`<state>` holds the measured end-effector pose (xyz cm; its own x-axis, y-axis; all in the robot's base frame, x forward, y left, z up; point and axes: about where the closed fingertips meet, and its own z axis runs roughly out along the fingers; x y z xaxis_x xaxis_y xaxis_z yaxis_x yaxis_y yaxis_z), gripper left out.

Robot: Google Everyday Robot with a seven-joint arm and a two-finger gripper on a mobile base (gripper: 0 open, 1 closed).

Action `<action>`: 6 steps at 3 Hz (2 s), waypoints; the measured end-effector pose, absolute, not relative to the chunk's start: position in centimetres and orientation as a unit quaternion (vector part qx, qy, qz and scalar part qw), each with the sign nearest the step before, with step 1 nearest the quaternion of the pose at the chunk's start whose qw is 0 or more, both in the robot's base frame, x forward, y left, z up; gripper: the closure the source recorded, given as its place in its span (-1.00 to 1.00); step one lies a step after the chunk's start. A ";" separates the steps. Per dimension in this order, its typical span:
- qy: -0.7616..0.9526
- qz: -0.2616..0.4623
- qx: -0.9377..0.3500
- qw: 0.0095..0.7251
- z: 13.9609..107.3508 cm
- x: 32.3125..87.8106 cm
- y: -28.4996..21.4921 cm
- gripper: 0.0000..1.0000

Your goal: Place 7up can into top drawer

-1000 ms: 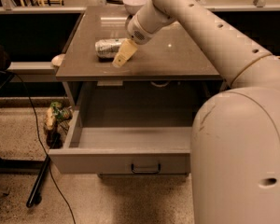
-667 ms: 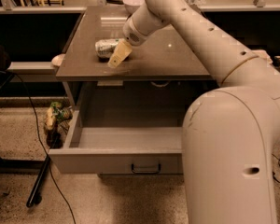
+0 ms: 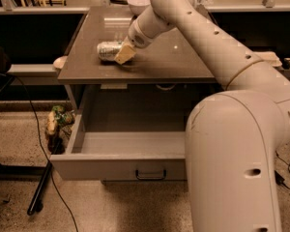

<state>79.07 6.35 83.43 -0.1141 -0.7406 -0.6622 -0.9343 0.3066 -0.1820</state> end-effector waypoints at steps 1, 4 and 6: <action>0.738 0.134 -0.563 0.348 84.0 78.9 5.1 0.30; 0.743 0.122 -0.560 0.347 85.9 67.8 -3.6 1.00; 0.738 0.144 -0.552 0.360 84.2 63.8 -5.9 1.00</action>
Offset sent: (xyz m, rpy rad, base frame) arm -0.0710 -0.0956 0.0440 -0.0495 -0.0734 -0.0765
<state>63.76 -5.88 84.22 -0.1316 -0.7113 -0.6905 -0.9188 0.3490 -0.1844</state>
